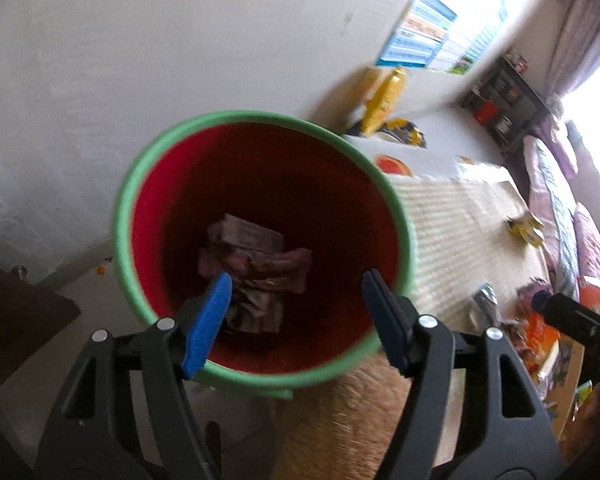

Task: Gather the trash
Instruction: 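Carry the cup and pink wrapper over the red bin and open both grippers, then grasp the crumpled blue-white wrapper with the left gripper while the right grasps crumpled white foil paper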

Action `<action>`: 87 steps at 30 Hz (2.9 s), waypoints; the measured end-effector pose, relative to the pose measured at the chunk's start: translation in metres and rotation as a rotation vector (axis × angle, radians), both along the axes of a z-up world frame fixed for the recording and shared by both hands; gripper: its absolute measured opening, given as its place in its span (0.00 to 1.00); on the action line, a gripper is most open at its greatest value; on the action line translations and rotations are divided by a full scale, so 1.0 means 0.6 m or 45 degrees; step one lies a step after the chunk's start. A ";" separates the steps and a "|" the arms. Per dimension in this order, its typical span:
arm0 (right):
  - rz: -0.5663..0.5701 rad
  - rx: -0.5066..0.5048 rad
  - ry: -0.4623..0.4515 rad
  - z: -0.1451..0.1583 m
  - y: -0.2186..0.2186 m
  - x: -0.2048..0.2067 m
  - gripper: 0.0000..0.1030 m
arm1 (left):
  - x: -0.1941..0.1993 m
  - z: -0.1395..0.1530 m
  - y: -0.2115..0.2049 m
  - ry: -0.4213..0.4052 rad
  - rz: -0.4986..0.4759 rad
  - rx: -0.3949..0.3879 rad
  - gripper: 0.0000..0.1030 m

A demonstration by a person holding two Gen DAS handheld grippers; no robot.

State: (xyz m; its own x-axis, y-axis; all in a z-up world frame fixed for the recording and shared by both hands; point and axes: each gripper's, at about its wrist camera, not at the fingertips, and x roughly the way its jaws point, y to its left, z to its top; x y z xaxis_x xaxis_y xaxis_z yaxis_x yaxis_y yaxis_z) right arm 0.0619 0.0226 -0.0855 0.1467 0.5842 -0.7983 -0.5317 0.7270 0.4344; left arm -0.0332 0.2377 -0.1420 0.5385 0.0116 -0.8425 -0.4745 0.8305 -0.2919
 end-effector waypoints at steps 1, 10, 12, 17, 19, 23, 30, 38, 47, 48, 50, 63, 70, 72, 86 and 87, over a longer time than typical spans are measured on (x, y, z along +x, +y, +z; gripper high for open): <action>-0.026 -0.013 -0.035 0.006 -0.022 -0.002 0.59 | 0.004 0.003 -0.014 -0.006 -0.023 -0.009 0.64; -0.371 -0.136 -0.122 -0.008 -0.238 -0.046 0.62 | 0.070 0.008 -0.214 -0.019 -0.434 -0.013 0.64; -0.449 -0.154 -0.107 -0.023 -0.277 -0.056 0.62 | 0.092 -0.004 -0.247 0.002 -0.479 -0.085 0.64; -0.583 -0.112 -0.019 -0.044 -0.356 -0.072 0.62 | 0.141 -0.035 -0.301 0.071 -0.523 -0.124 0.63; -0.601 -0.088 -0.022 -0.041 -0.375 -0.079 0.62 | 0.158 -0.042 -0.315 0.080 -0.516 -0.117 0.63; -0.610 -0.038 -0.016 -0.040 -0.392 -0.087 0.62 | 0.189 -0.059 -0.328 0.137 -0.458 -0.113 0.63; -0.607 0.016 -0.005 -0.042 -0.414 -0.093 0.62 | 0.220 -0.095 -0.349 0.205 -0.468 -0.134 0.37; -0.649 0.020 0.047 -0.065 -0.432 -0.088 0.62 | 0.193 -0.049 -0.361 0.174 -0.596 -0.072 0.20; -0.638 -0.007 0.084 -0.086 -0.419 -0.078 0.62 | 0.121 -0.031 -0.333 0.209 -0.633 -0.008 0.22; -0.632 -0.013 0.089 -0.088 -0.416 -0.077 0.62 | 0.121 -0.045 -0.328 0.236 -0.610 -0.028 0.22; -0.620 -0.025 0.085 -0.088 -0.411 -0.078 0.62 | 0.120 -0.061 -0.322 0.261 -0.579 -0.065 0.34; -0.760 -0.070 0.131 -0.104 -0.468 -0.068 0.65 | 0.116 -0.070 -0.322 0.239 -0.542 -0.035 0.52; -0.754 -0.080 0.241 -0.157 -0.459 -0.055 0.65 | 0.109 -0.060 -0.320 0.225 -0.524 -0.051 0.52; -0.766 -0.077 0.273 -0.175 -0.464 -0.056 0.65 | 0.108 -0.055 -0.321 0.213 -0.524 -0.047 0.53; -0.817 0.009 0.078 -0.119 -0.484 -0.077 0.37 | 0.108 -0.075 -0.332 0.247 -0.529 -0.071 0.54; -0.822 0.017 0.067 -0.115 -0.485 -0.078 0.37 | 0.108 -0.078 -0.331 0.250 -0.530 -0.077 0.54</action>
State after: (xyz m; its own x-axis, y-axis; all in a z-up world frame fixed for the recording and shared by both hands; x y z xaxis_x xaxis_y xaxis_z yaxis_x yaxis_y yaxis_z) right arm 0.0148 -0.2683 -0.1547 0.4327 0.4016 -0.8071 0.0329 0.8877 0.4593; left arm 0.0314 0.0391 -0.1885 0.3168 -0.2241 -0.9216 -0.1553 0.9463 -0.2835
